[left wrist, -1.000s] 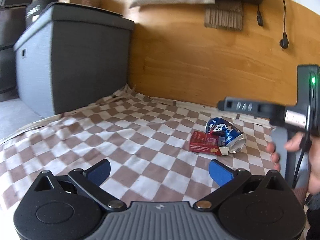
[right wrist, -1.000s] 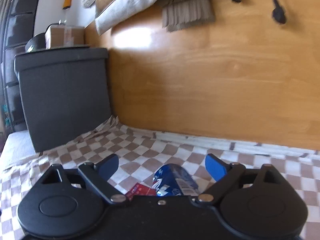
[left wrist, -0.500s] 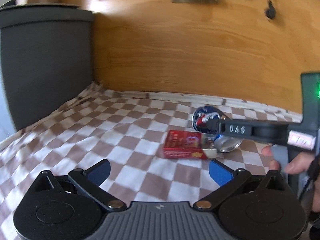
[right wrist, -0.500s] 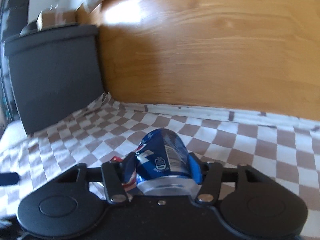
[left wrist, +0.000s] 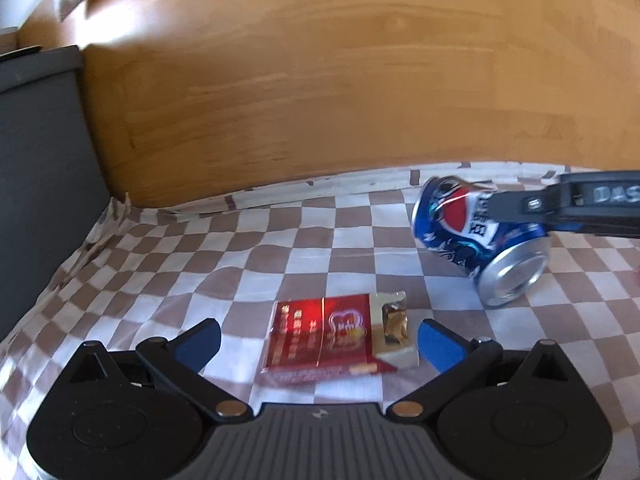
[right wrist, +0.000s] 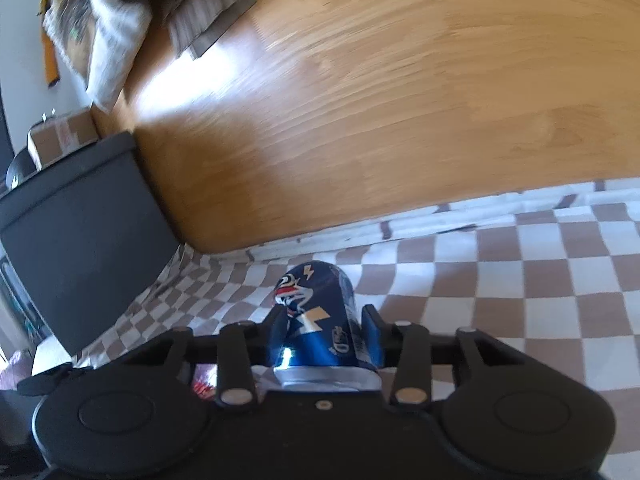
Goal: Collect trash
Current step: 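Grasp the blue Pepsi can with right tool while left tool grasps the red cigarette box, then lift and carry the can and red box with both tools over the wastebasket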
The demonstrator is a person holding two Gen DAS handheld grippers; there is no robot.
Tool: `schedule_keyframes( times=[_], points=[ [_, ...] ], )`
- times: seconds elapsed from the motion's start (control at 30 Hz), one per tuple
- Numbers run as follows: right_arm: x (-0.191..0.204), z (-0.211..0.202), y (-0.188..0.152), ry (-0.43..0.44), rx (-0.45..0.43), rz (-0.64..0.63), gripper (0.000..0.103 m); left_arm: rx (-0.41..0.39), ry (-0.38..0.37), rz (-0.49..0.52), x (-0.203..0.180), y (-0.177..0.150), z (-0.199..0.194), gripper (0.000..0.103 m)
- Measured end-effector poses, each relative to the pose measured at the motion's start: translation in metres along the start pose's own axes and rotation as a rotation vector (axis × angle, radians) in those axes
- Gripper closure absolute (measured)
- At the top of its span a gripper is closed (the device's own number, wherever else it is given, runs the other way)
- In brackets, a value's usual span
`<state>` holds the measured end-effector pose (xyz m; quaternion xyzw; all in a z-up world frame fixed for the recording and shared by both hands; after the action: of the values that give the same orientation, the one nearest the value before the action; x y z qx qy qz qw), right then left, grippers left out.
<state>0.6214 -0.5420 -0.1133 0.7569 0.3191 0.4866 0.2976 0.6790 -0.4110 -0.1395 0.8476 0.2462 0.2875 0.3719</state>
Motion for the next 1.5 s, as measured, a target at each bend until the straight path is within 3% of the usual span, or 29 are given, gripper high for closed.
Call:
schedule_keyframes(
  times=[0.2,0.3,0.37,0.4,0.57,0.83,1.27,1.5],
  points=[
    [-0.011,0.000,0.003,0.018,0.012,0.034,0.065,0.124,-0.042,0.020,-0.003,-0.001,0.035,0.000],
    [-0.010,0.000,0.002,0.028,0.027,0.008,0.065,0.157,-0.071,-0.017,-0.001,-0.002,0.049,0.000],
    [-0.010,0.000,0.002,0.035,0.037,-0.001,0.065,0.154,-0.080,-0.058,0.000,-0.002,0.052,0.004],
    [-0.009,0.000,0.001,0.036,0.042,-0.010,0.065,0.151,-0.088,-0.075,-0.001,-0.001,0.053,0.013],
    [-0.009,-0.003,0.001,0.031,0.074,-0.058,0.066,0.129,-0.076,-0.076,-0.008,0.002,0.049,0.015],
    [-0.012,-0.001,-0.005,-0.001,0.103,-0.121,0.066,0.040,-0.157,-0.060,-0.045,0.016,0.039,0.015],
    [-0.025,0.002,-0.001,-0.066,0.056,-0.065,0.076,-0.017,-0.093,-0.129,-0.031,0.015,0.019,0.015],
    [-0.013,-0.002,0.004,-0.008,0.034,-0.061,0.076,-0.056,-0.028,-0.188,-0.004,0.015,-0.009,0.015]
  ],
)
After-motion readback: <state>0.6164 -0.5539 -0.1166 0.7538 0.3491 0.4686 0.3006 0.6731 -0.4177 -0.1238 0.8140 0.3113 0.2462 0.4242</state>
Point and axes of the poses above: each gripper's, at about its wrist camera, not at the fingertips, and z roughly the way its jaws point, x to its left, y to its top, the point moved 9 cm from there along z, roughly the way its jaws point, and after that the axes turned 9 degrees about z, right-handed, at the moved point
